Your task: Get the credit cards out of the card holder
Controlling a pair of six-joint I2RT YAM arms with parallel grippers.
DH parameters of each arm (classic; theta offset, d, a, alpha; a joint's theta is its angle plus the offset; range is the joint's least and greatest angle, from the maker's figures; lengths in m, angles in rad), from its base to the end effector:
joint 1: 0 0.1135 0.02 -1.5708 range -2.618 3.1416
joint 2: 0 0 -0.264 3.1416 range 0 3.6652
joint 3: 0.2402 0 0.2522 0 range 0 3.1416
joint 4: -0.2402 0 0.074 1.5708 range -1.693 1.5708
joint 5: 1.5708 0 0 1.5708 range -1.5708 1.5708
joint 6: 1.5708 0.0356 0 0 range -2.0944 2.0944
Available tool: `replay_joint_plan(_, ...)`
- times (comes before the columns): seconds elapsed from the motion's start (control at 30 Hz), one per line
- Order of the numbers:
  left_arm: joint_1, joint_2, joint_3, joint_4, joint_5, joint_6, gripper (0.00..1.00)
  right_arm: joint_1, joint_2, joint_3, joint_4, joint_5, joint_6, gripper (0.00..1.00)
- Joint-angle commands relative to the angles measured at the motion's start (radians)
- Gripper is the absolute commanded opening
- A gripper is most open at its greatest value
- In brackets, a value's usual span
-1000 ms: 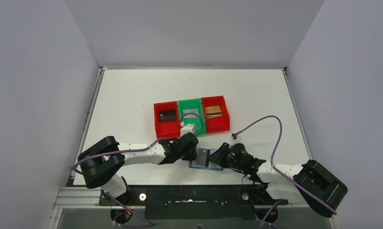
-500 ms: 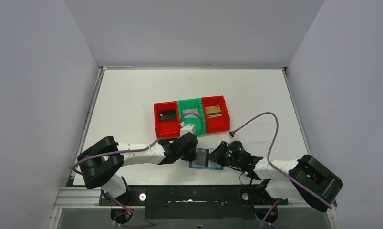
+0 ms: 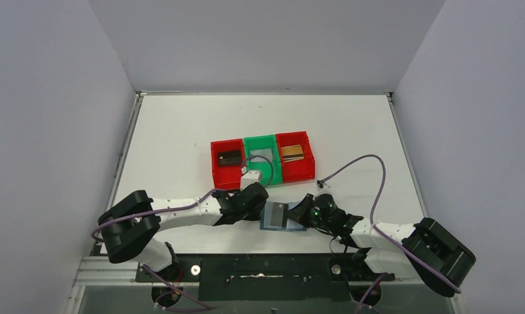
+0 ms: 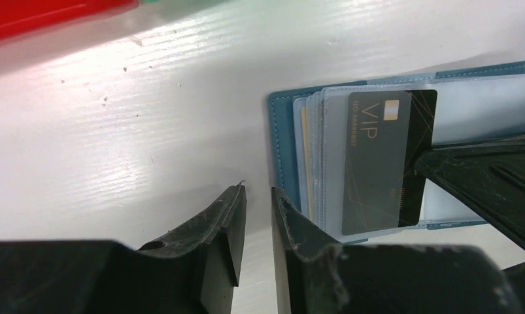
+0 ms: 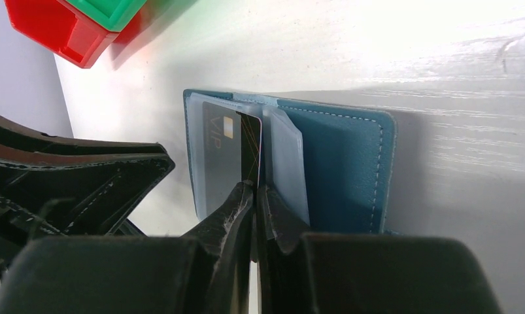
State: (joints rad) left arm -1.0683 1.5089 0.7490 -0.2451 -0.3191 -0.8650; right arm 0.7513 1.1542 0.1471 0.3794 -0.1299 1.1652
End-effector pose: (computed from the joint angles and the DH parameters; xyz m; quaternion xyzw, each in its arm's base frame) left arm 0.1448 -0.2403 0.1607 0.0521 0.9477 -0.1402 0.2821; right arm 0.1308 0.1284 0.1157 0.1538 0.8761 0.4041 0.2133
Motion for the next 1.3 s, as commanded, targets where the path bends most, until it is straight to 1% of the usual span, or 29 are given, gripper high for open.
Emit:
replay_joint_plan(0.0,-0.002,-0.065,0.067,0.017,-0.054,0.014,0.22,-0.005,-0.014,-0.005,-0.053,0.057,-0.026,0.00)
replay_joint_plan(0.1,-0.002,-0.101,0.067,0.123,-0.003,0.049,0.27,-0.004,-0.009,0.002,-0.051,0.051,-0.030,0.00)
replay_joint_plan(0.17,0.000,-0.115,0.045,0.230,0.070,0.070,0.31,-0.005,-0.002,0.006,-0.051,0.049,-0.030,0.00)
replay_joint_plan(0.2,0.004,-0.115,0.029,0.295,0.130,0.077,0.36,-0.005,0.002,0.007,-0.051,0.048,-0.030,0.00)
replay_joint_plan(0.23,0.010,-0.109,0.015,0.348,0.171,0.073,0.37,-0.004,0.005,0.008,-0.052,0.050,-0.030,0.00)
replay_joint_plan(0.33,0.013,-0.071,-0.005,0.433,0.244,0.050,0.37,-0.004,-0.003,0.005,-0.049,0.060,-0.027,0.00)
replay_joint_plan(0.43,0.013,-0.016,-0.027,0.466,0.254,0.008,0.37,-0.004,-0.012,0.006,-0.051,0.061,-0.028,0.00)
replay_joint_plan(0.5,0.014,0.023,-0.038,0.441,0.224,-0.046,0.36,-0.004,-0.017,0.012,-0.061,0.063,-0.032,0.00)
replay_joint_plan(0.6,0.012,0.059,-0.050,0.388,0.170,-0.084,0.35,-0.005,-0.024,0.019,-0.083,0.062,-0.036,0.00)
replay_joint_plan(0.77,0.011,0.090,-0.074,0.361,0.146,-0.091,0.34,-0.006,-0.048,0.020,-0.103,0.067,-0.036,0.00)
replay_joint_plan(0.9,0.011,0.116,-0.068,0.301,0.125,-0.101,0.32,-0.006,-0.080,0.026,-0.122,0.067,-0.035,0.00)
replay_joint_plan(1.13,0.008,0.121,-0.061,0.278,0.123,-0.085,0.30,-0.009,-0.129,0.024,-0.144,0.071,-0.026,0.00)
replay_joint_plan(1.23,0.004,0.126,-0.049,0.266,0.130,-0.069,0.27,-0.011,-0.126,0.009,-0.127,0.075,-0.001,0.13)
replay_joint_plan(1.27,0.003,0.128,-0.043,0.248,0.126,-0.069,0.27,-0.013,-0.121,0.001,-0.118,0.081,0.012,0.15)
